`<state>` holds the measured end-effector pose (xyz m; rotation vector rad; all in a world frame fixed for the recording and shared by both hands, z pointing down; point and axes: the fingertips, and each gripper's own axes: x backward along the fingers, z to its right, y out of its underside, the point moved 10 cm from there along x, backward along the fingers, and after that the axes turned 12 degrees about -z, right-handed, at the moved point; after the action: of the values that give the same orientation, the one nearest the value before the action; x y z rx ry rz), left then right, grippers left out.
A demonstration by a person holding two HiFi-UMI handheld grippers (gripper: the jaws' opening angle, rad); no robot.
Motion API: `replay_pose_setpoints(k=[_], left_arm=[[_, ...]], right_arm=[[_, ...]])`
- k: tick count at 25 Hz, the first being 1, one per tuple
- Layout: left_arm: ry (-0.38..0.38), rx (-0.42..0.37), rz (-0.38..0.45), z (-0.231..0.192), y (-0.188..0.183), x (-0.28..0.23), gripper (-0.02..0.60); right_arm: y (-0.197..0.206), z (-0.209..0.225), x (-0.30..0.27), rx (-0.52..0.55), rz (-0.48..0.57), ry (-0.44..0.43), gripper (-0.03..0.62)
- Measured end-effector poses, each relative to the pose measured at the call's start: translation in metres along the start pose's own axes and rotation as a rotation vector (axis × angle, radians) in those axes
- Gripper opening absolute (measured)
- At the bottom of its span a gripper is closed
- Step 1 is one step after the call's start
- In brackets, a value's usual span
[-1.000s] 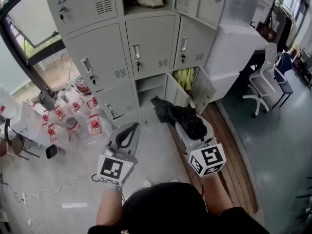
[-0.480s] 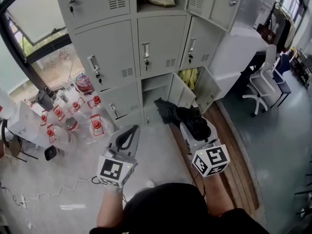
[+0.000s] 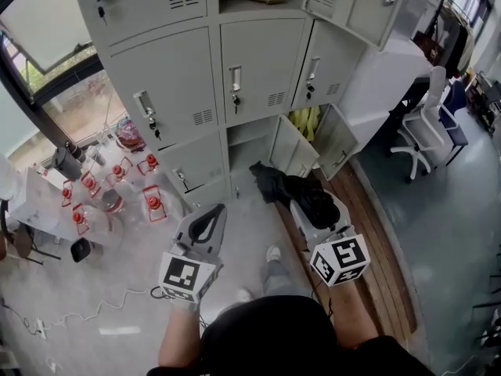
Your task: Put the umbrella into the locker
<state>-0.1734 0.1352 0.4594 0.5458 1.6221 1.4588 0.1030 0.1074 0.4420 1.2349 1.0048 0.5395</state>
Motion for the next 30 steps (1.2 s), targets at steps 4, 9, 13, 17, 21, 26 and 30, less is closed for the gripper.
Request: replay_pose_setpoints(k=[4,9,13,17,21,26,30], left_arm=[[-0.015,0.0,-0.014,-0.013,-0.006,-0.028,0.011],[-0.047,0.002,-0.022,-0.034,-0.02,-0.074,0.011],[-0.082,0.037,-0.037,-0.049,-0.035,-0.115,0.009],[-0.117,0.041,-0.044,-0.061,-0.045,-0.15,0.011],[-0.149,0.051,-0.049,-0.068,-0.058,-0.179,0.011],[-0.178,0.027,-0.042,-0.077,-0.066,-0.204,0.011],[-0.175,0.02,-0.045,-0.081,-0.071,-0.214,0.011]], right_arm=[[-0.005,0.023,-0.028,-0.013,-0.002,-0.02,0.221],[-0.015,0.062,-0.073,-0.007,-0.009,-0.054,0.221],[-0.027,0.098,-0.11,-0.001,-0.008,-0.085,0.221],[-0.038,0.132,-0.141,0.004,-0.009,-0.116,0.221],[-0.048,0.161,-0.165,0.012,-0.003,-0.141,0.221],[-0.056,0.184,-0.183,0.02,-0.001,-0.169,0.221],[-0.061,0.192,-0.19,0.017,0.0,-0.169,0.221]])
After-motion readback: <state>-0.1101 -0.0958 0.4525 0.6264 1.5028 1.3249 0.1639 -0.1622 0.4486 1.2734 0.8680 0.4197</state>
